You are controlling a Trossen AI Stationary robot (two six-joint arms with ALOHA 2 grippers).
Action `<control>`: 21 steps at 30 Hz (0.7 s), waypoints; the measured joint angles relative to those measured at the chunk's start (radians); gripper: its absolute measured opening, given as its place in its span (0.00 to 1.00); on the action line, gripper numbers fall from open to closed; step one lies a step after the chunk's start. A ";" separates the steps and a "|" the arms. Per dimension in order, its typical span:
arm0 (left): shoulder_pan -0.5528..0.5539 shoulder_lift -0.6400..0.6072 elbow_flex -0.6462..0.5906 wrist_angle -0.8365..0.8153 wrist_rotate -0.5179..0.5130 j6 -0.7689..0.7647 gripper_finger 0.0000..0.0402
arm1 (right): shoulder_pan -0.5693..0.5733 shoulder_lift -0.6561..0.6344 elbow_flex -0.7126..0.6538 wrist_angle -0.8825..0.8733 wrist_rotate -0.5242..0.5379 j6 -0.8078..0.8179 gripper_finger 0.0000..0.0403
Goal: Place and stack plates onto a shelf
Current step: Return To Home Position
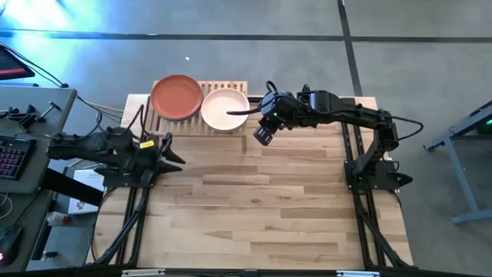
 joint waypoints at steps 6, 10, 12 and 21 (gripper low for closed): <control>0.000 -0.164 -0.162 0.049 -0.063 0.001 0.25 | 0.000 0.000 0.000 0.006 0.000 0.000 0.27; 0.000 -0.242 -0.237 0.073 -0.100 0.024 0.25 | 0.000 0.000 0.000 0.007 0.000 0.000 0.27; 0.000 -0.271 -0.272 0.100 -0.122 0.040 0.25 | 0.000 0.000 0.000 0.010 0.000 0.000 0.27; 0.000 -0.328 -0.405 0.177 -0.174 0.072 0.25 | 0.000 0.000 0.000 0.013 0.000 0.000 0.27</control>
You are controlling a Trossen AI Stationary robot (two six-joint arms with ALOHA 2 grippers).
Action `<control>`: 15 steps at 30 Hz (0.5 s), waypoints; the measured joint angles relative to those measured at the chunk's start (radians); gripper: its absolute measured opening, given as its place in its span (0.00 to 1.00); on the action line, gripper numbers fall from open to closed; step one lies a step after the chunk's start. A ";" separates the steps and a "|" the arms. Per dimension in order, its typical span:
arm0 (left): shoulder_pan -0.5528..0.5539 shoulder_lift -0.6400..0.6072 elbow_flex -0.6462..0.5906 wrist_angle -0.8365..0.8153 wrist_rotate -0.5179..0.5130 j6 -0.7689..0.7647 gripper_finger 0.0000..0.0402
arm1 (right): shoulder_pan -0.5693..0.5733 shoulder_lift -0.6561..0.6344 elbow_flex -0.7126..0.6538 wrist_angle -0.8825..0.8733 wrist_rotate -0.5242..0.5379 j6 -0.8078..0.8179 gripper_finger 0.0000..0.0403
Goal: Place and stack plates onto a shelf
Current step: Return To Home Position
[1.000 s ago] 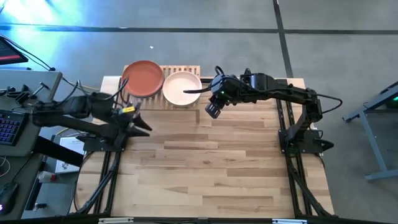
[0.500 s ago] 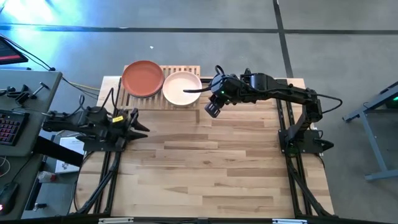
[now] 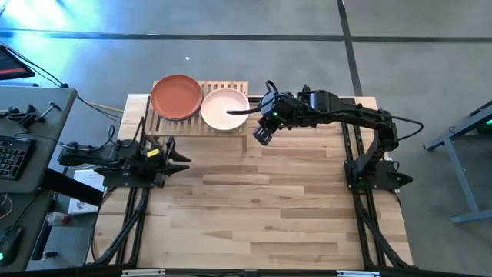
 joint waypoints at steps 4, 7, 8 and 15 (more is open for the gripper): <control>0.000 0.000 -0.063 0.073 0.000 0.015 0.25 | 0.000 0.000 0.000 0.000 0.000 0.000 0.27; 0.000 0.000 -0.097 0.099 -0.015 0.020 0.25 | 0.000 0.000 0.000 0.000 0.000 0.000 0.27; 0.000 -0.001 -0.108 0.104 -0.029 0.027 0.25 | 0.000 0.000 0.000 0.000 0.000 0.000 0.27; 0.001 0.016 -0.135 0.169 -0.088 0.077 0.25 | 0.000 0.000 0.000 0.000 0.000 -0.002 0.27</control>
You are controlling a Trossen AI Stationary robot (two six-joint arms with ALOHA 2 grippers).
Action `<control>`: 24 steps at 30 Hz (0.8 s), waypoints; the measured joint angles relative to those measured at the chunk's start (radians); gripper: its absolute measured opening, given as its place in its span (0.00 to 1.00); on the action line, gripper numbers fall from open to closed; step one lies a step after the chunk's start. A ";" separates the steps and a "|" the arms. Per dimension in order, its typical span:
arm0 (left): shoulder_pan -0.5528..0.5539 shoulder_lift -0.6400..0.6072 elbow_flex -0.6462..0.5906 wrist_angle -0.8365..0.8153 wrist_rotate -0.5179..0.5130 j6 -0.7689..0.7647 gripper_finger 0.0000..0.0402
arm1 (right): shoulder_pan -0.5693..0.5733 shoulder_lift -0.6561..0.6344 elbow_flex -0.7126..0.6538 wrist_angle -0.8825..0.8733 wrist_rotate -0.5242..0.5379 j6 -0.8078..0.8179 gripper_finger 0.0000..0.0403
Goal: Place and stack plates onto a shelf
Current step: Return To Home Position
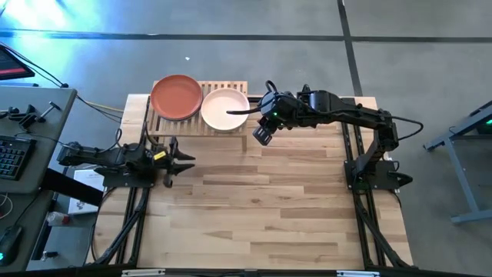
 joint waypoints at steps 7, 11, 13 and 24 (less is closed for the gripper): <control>0.002 0.018 0.001 0.003 -0.012 -0.021 0.25 | 0.000 0.000 0.000 0.000 0.001 -0.026 0.27; 0.002 0.037 0.001 0.003 -0.014 -0.029 0.25 | 0.000 -0.011 -0.001 -0.010 0.000 -0.040 0.27; 0.002 0.040 0.001 0.001 -0.014 -0.029 0.25 | 0.000 -0.030 -0.002 -0.026 -0.001 -0.050 0.27; 0.002 0.042 0.001 0.003 -0.014 -0.028 0.25 | 0.000 -0.284 -0.122 -0.188 0.051 -0.085 0.27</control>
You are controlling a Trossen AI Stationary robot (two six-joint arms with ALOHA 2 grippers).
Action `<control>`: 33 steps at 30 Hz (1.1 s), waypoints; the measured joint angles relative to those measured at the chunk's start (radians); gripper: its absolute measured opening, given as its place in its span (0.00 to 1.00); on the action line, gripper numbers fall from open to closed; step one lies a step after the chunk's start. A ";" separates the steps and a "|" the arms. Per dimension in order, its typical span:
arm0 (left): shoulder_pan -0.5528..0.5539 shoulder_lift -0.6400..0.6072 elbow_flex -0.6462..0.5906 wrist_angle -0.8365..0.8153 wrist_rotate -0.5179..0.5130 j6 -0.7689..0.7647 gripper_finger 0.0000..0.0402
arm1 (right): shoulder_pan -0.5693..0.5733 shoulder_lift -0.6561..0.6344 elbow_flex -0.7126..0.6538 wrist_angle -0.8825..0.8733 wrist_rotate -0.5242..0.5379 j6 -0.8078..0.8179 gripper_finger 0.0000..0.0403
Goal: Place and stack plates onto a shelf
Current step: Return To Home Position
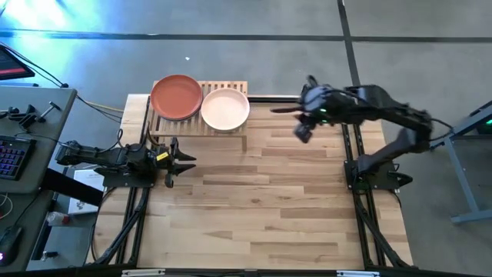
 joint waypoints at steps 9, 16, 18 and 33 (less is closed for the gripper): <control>0.000 0.000 0.000 0.001 -0.004 0.105 0.25 | 0.000 -0.551 -0.730 0.471 0.015 0.093 0.27; 0.000 0.000 0.000 0.001 -0.004 0.150 0.25 | 0.000 -0.853 -1.132 0.800 -0.097 0.058 0.27; 0.000 0.000 0.000 0.001 -0.004 0.158 0.25 | 0.000 -0.911 -1.214 0.859 -0.117 0.046 0.27; 0.000 0.000 0.000 0.001 -0.004 0.158 0.25 | 0.000 -1.131 -1.713 1.300 -0.229 0.104 0.27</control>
